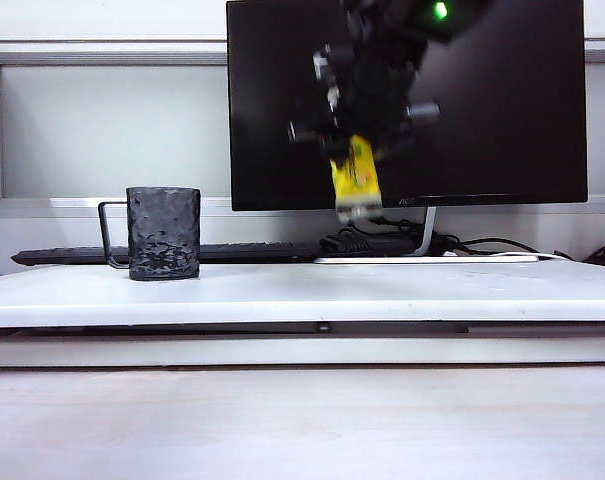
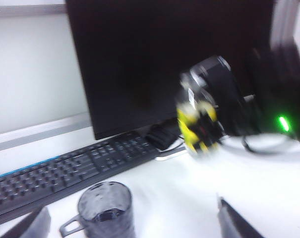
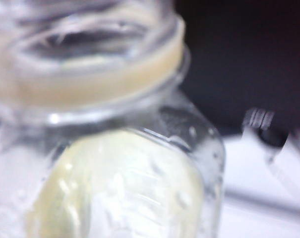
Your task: Carefully pick up the bottle and pour some water from the bottle into the cup.
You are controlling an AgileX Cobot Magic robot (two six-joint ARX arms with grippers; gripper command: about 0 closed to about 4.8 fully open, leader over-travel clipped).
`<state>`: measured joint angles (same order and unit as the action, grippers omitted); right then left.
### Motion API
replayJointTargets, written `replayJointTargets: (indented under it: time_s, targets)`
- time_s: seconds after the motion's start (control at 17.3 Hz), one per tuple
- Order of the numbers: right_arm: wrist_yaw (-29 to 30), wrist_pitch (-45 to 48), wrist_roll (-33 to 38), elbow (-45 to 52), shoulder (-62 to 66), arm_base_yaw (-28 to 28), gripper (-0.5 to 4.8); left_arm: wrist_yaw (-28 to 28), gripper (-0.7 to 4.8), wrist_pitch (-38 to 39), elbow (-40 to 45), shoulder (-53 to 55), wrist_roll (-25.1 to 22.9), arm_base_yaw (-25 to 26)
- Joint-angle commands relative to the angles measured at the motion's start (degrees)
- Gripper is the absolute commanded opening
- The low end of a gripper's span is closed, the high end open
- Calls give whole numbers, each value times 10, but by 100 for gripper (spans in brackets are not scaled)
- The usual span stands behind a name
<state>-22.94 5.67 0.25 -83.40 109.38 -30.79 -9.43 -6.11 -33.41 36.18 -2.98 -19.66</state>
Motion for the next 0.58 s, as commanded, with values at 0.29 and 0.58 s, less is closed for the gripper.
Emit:
replayJointTargets:
  time_s: [0.29,0.58]
  targets:
    - [13,158,84,140,-4,-1,170,4,479,5,-2,0,-1,1]
    - [32,195,74,198,-3,-1,169,4,479,13,-2,0,0,1]
